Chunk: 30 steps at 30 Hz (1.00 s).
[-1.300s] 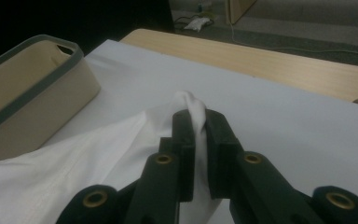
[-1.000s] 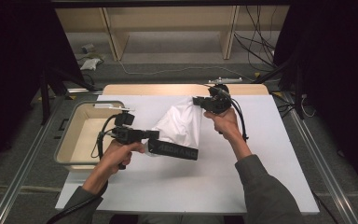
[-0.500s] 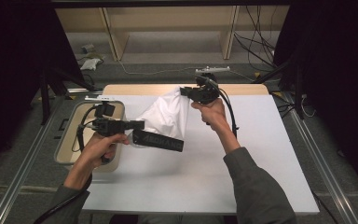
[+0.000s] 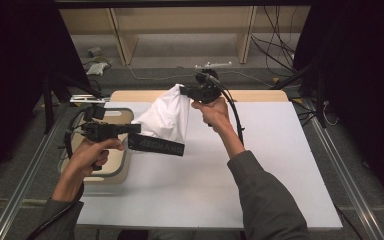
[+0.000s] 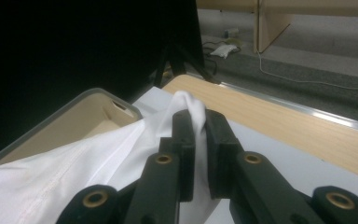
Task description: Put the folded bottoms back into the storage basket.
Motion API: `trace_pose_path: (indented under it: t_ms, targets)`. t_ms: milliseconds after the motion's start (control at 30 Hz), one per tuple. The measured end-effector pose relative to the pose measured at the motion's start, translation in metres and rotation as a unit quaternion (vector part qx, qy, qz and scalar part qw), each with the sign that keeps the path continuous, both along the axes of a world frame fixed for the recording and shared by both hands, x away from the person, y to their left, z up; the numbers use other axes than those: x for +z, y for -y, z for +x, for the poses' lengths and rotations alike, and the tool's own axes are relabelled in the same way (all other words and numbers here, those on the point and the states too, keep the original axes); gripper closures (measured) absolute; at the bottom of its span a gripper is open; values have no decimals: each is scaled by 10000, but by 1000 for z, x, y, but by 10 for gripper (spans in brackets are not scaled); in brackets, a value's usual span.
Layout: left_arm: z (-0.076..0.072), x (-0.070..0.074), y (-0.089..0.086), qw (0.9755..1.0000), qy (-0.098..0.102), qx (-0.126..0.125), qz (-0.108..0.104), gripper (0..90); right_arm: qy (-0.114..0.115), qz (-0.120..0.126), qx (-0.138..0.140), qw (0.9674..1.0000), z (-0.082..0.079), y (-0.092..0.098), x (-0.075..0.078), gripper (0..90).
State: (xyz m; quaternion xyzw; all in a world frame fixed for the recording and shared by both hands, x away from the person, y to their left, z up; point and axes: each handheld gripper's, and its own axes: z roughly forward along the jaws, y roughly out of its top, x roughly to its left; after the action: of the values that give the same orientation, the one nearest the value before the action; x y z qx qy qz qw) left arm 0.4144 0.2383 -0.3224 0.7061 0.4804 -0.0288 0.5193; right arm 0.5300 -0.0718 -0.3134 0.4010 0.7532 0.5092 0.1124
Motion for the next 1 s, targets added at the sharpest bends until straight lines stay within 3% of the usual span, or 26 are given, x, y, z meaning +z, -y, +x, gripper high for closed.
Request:
trace_pose_path:
  t_ms: [433,733,1000]
  targets:
    - [-6,13,-31,9999,107,101,-5,837,108,-41,125,9999,7,-37,13,844]
    - [-12,17,-48,9995,183,217,164,836,135,-62,243,9996,11,-63,17,844]
    - [-16,20,-66,9990,204,371,119,836,178,-95,283,9994,12,-82,21,843]
